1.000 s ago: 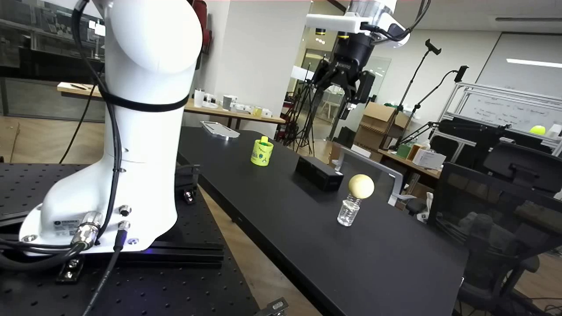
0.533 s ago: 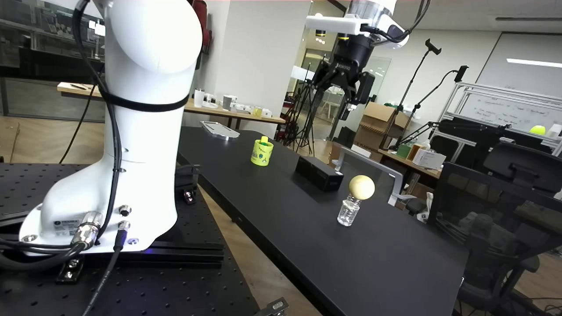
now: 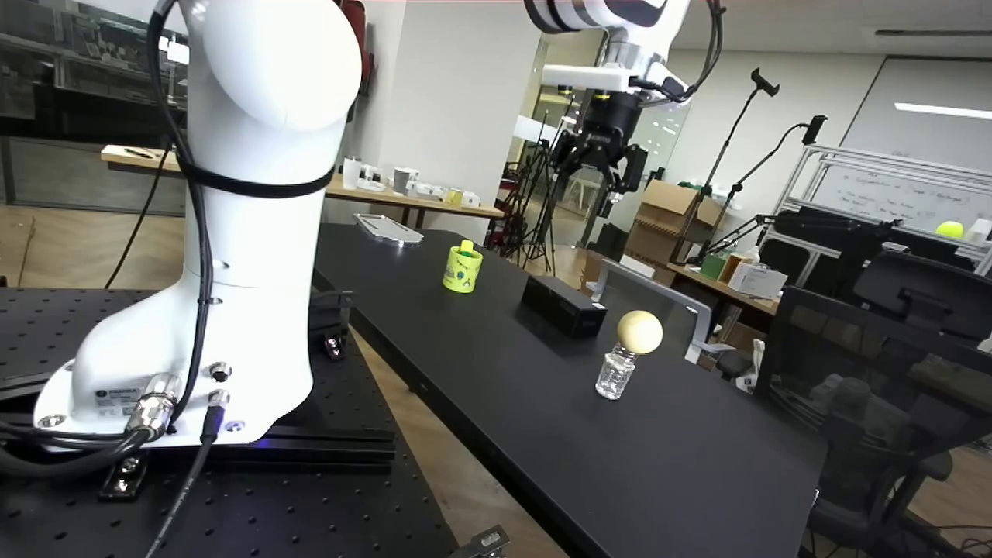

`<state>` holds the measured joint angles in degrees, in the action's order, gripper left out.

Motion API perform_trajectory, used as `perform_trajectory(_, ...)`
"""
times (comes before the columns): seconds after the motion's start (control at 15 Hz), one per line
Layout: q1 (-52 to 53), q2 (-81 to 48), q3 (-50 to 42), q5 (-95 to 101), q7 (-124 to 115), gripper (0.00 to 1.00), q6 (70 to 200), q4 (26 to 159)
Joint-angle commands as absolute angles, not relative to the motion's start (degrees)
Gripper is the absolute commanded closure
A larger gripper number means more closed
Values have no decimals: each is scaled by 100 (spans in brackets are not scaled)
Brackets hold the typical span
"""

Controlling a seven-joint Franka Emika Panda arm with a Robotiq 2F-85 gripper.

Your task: Move the paper glue from the mug to the box

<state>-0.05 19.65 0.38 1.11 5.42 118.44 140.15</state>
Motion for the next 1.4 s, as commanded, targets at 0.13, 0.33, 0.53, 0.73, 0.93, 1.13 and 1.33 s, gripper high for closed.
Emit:
perform_trajectory(0.13, 599, 946, 511, 217, 1139, 0, 11674, 13031)
perform_trajectory(0.33, 931, 581, 825, 294, 1476, 0, 11703, 12696)
perform_trajectory(0.53, 1215, 344, 1131, 487, 1787, 0, 11740, 12510)
perform_trajectory(0.73, 1471, 215, 1405, 627, 2083, 0, 11776, 12438)
perform_trajectory(0.93, 1643, 221, 1571, 533, 2500, 0, 11707, 12439)
perform_trajectory(1.13, 1657, 241, 1590, 511, 2366, 0, 11829, 12565)
perform_trajectory(1.33, 1649, 241, 1587, 512, 2443, 0, 11828, 12563)
